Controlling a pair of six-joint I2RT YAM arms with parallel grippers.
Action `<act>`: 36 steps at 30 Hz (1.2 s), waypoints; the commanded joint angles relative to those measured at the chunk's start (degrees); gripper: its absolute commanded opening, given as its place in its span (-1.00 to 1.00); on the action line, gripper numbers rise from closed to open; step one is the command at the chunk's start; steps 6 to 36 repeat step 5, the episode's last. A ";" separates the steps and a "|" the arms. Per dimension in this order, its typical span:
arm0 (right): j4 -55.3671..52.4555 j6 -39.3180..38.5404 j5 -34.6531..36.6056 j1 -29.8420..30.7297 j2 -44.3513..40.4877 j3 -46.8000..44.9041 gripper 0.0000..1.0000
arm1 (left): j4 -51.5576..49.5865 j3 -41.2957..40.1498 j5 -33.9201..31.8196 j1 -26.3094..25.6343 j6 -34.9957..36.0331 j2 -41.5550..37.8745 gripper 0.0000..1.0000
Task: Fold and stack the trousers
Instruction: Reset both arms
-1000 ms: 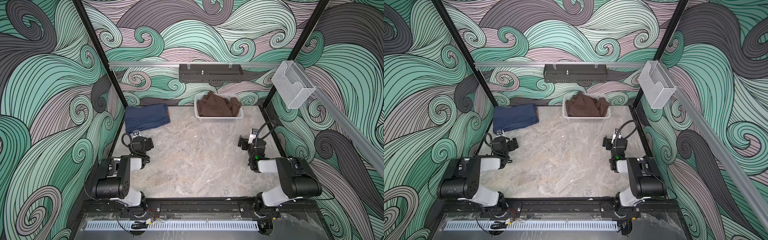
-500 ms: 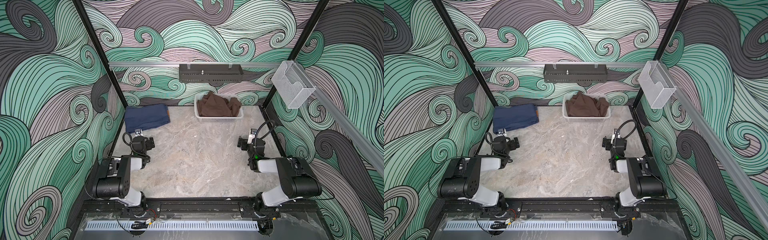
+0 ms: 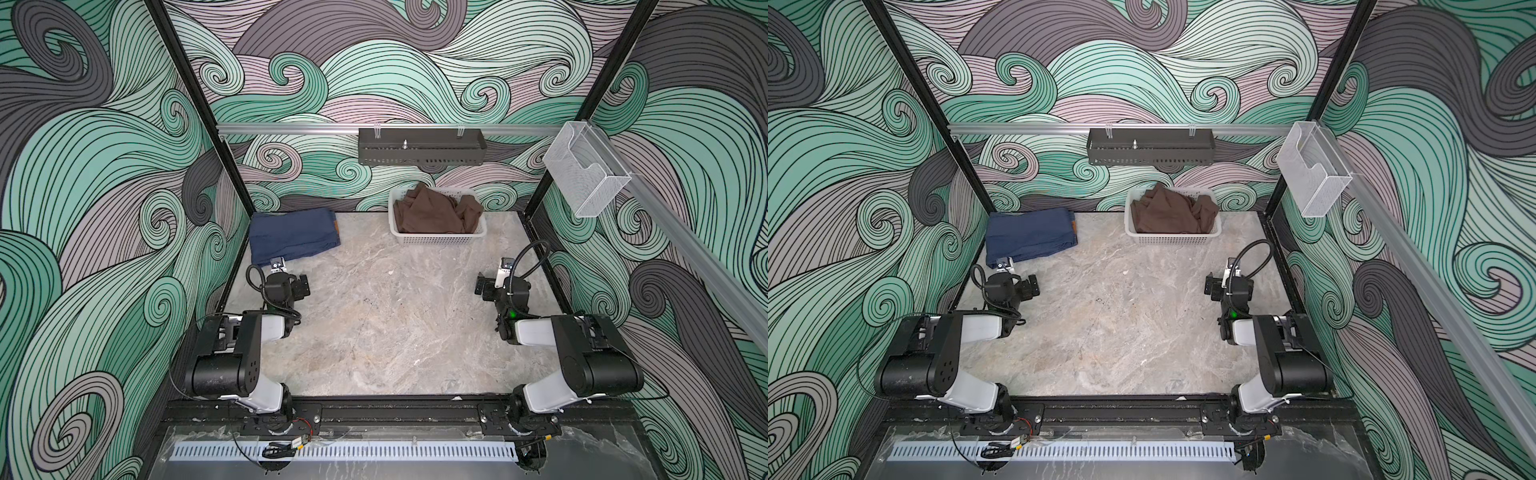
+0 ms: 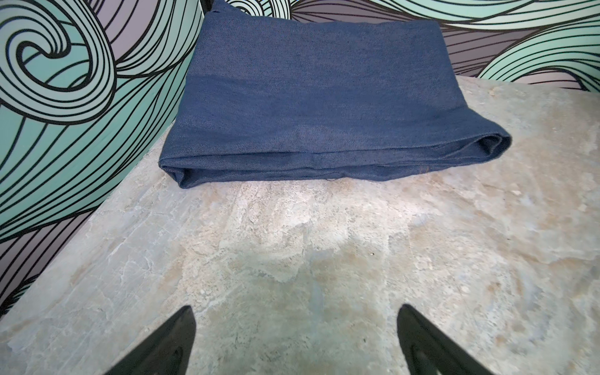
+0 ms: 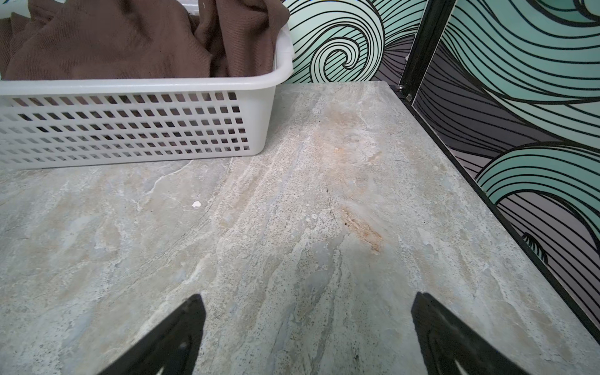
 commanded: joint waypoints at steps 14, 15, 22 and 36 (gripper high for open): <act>0.13 -0.36 0.61 0.25 0.02 0.96 0.99 | 1.21 0.89 -0.18 -0.37 0.40 -0.06 0.97; 0.13 -0.36 0.61 0.25 0.02 0.96 0.99 | 1.21 0.89 -0.18 -0.37 0.40 -0.06 0.97; 0.13 -0.36 0.61 0.25 0.02 0.96 0.99 | 1.21 0.89 -0.18 -0.37 0.40 -0.06 0.97; 0.13 -0.36 0.61 0.25 0.02 0.96 0.99 | 1.21 0.89 -0.18 -0.37 0.40 -0.06 0.97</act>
